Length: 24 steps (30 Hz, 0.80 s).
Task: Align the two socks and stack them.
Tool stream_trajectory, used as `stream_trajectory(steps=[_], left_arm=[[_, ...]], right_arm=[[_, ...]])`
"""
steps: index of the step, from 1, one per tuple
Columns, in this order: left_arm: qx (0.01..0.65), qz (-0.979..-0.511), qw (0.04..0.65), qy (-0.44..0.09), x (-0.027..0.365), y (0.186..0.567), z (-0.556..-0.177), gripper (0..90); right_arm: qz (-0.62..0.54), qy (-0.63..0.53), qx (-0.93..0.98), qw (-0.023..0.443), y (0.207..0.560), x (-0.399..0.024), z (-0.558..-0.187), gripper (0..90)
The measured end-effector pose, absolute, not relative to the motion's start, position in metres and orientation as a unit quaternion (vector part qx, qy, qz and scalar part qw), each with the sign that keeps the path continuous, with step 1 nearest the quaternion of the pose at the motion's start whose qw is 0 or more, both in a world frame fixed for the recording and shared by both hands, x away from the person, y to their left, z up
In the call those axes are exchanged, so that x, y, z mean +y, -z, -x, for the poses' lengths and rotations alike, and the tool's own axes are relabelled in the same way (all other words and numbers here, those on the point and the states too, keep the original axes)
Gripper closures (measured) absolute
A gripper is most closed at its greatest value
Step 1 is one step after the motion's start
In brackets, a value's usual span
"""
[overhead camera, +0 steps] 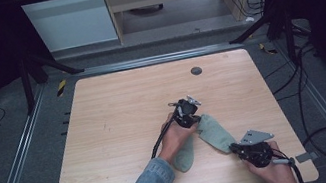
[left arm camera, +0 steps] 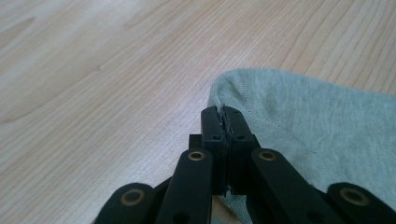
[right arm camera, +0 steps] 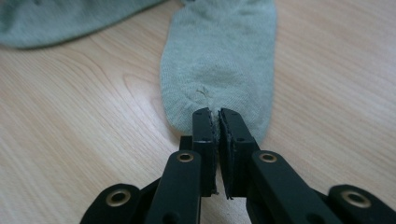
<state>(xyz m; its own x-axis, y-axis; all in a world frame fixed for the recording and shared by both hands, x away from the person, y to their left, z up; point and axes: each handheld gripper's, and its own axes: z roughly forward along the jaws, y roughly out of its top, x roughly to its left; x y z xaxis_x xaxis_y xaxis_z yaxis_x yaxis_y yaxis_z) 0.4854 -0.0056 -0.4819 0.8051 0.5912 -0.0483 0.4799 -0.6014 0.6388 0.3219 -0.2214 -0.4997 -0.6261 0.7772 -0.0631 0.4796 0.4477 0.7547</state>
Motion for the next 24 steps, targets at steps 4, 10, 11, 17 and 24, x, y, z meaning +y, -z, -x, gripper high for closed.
stream_trajectory(steps=[4, 10, 11, 17, 24], left_arm=[[0.3, -0.887, 0.339, -0.088, 0.001, 0.471, -0.484, 88.8], [0.295, -0.885, 0.347, -0.095, 0.016, 0.453, -0.481, 88.9], [0.296, -0.885, 0.347, -0.097, 0.019, 0.45, -0.481, 88.9], [0.294, -0.884, 0.347, -0.105, 0.035, 0.44, -0.477, 88.9], [0.29, -0.884, 0.351, -0.108, 0.049, 0.431, -0.475, 88.9]], right_arm=[[-0.374, -0.373, 0.824, 0.204, 0.489, -0.217, -0.318, 86.7], [-0.348, -0.382, 0.832, 0.201, 0.473, -0.197, -0.311, 87.2], [-0.343, -0.383, 0.834, 0.2, 0.471, -0.193, -0.31, 87.3], [-0.321, -0.387, 0.843, 0.193, 0.464, -0.17, -0.307, 87.6], [-0.301, -0.394, 0.848, 0.185, 0.461, -0.151, -0.308, 87.9]])
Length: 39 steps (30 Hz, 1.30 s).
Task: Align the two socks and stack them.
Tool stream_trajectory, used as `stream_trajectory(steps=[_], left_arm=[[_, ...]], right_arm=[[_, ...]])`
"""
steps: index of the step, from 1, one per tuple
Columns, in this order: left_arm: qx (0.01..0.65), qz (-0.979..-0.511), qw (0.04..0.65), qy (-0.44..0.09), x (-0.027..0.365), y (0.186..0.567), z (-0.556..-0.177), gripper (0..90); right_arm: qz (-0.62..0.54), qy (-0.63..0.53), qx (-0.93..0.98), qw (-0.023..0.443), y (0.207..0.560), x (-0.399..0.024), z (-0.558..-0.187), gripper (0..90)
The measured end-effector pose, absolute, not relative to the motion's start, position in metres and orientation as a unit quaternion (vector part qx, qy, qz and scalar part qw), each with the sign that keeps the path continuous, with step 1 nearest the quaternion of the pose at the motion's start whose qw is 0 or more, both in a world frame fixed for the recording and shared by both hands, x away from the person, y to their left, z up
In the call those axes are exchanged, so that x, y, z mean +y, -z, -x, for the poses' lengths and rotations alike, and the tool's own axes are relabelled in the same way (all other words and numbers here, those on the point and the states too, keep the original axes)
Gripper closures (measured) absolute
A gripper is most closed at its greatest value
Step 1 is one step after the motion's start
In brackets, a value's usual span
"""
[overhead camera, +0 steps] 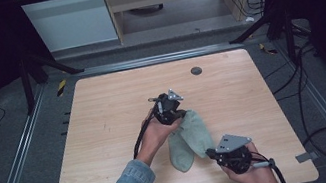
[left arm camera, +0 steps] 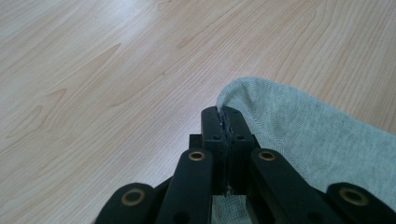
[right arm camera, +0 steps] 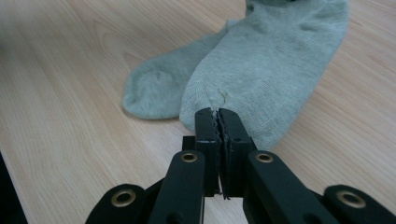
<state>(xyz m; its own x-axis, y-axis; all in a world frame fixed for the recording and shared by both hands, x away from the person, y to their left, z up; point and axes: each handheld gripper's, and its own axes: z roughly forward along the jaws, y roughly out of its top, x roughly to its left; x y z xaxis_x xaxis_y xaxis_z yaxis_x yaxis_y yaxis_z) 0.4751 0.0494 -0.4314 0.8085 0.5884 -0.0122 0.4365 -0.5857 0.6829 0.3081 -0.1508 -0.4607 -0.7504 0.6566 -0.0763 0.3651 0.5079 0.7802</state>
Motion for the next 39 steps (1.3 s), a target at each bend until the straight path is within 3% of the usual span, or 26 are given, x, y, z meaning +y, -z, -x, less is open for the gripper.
stream_trajectory(steps=[19, 39], left_arm=[[0.287, -0.889, 0.342, -0.103, 0.08, 0.428, -0.478, 88.8], [0.274, -0.902, 0.323, -0.084, 0.08, 0.441, -0.478, 88.4]], right_arm=[[-0.268, -0.401, 0.861, 0.159, 0.461, -0.107, -0.315, 88.2], [-0.257, -0.4, 0.868, 0.14, 0.474, -0.087, -0.313, 88.2]])
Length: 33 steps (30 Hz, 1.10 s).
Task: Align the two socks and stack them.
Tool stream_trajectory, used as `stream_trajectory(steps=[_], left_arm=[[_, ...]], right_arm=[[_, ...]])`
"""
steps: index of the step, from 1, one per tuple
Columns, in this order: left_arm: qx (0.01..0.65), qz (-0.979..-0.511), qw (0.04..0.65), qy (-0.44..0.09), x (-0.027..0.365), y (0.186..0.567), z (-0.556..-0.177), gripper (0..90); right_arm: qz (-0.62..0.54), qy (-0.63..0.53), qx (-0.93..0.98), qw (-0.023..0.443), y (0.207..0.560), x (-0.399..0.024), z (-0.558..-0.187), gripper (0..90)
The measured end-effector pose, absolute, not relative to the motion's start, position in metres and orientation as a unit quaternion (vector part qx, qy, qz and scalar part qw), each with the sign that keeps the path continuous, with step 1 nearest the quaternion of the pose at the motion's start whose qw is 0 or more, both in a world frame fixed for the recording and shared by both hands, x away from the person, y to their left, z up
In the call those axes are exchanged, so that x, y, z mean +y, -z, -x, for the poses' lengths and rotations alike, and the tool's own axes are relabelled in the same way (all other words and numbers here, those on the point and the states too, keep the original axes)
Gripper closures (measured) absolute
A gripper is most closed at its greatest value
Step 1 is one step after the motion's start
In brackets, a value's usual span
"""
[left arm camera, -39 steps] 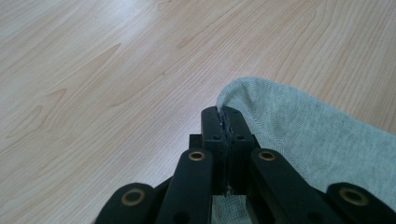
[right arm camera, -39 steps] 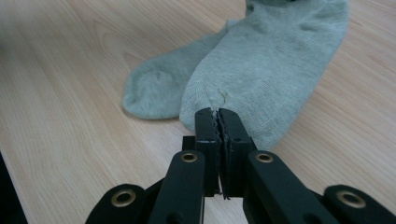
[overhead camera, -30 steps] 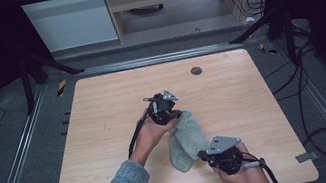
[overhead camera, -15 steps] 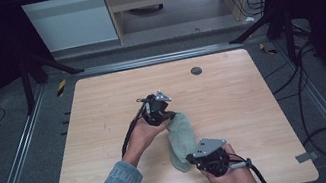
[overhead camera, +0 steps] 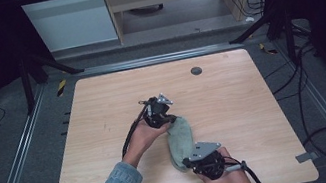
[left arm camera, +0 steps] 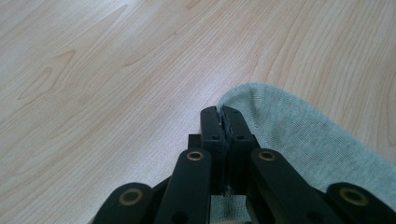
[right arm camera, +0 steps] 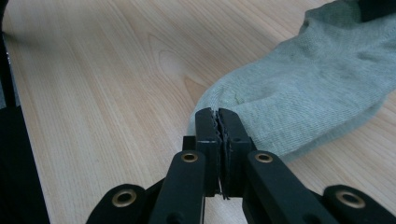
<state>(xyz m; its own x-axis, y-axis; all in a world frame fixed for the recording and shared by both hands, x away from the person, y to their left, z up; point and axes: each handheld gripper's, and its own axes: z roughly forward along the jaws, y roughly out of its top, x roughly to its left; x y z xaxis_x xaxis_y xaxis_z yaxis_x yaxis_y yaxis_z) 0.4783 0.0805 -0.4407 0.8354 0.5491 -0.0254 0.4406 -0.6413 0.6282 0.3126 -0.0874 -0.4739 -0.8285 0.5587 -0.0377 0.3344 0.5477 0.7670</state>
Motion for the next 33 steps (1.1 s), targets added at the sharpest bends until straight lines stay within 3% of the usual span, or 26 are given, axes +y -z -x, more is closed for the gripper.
stream_trajectory(steps=[33], left_arm=[[0.271, -0.909, 0.309, -0.076, 0.073, 0.464, -0.483, 88.6]], right_arm=[[-0.265, -0.395, 0.871, 0.125, 0.49, -0.087, -0.313, 88.1]])
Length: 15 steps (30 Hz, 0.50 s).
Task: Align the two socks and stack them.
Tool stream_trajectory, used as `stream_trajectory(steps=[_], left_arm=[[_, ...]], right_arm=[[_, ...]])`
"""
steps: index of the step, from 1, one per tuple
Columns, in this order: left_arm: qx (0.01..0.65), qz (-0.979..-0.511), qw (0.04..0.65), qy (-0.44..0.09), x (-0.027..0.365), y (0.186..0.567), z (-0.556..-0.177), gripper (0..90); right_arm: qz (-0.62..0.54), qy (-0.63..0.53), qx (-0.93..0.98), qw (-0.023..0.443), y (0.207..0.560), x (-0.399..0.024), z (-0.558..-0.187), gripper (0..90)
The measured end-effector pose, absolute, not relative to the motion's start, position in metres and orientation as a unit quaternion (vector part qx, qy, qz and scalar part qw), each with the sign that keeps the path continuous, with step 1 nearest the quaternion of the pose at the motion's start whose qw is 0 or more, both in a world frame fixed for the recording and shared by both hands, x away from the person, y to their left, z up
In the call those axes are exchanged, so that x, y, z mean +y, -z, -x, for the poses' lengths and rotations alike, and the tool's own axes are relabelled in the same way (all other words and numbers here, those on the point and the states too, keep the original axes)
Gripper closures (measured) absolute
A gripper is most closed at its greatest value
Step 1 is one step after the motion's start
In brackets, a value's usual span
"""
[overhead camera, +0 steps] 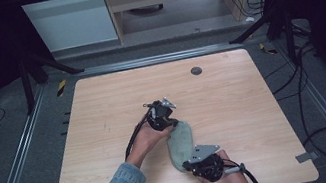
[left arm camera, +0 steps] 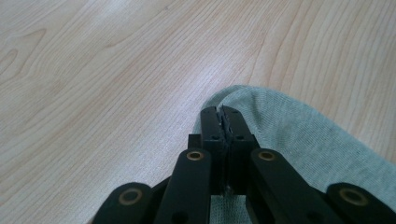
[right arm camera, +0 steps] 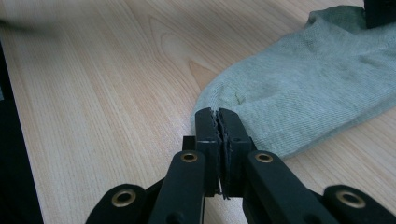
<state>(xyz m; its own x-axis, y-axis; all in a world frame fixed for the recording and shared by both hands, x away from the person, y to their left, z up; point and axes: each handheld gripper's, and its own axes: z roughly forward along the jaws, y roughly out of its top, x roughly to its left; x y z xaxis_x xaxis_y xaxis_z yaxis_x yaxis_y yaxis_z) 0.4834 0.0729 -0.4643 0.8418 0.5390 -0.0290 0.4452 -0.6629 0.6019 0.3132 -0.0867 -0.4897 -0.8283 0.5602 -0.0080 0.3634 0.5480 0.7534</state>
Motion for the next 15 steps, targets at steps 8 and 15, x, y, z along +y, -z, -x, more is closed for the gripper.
stream_trajectory(steps=[8, 15], left_arm=[[0.272, -0.906, 0.314, -0.085, 0.0722, 0.4647, -0.4839, 88.9], [0.278, -0.904, 0.314, -0.086, 0.071, 0.474, -0.4858, 89.0]], right_arm=[[-0.266, -0.392, 0.872, 0.124, 0.4915, -0.0859, -0.3145, 87.9], [-0.267, -0.39, 0.873, 0.121, 0.4938, -0.0855, -0.3154, 88.0]])
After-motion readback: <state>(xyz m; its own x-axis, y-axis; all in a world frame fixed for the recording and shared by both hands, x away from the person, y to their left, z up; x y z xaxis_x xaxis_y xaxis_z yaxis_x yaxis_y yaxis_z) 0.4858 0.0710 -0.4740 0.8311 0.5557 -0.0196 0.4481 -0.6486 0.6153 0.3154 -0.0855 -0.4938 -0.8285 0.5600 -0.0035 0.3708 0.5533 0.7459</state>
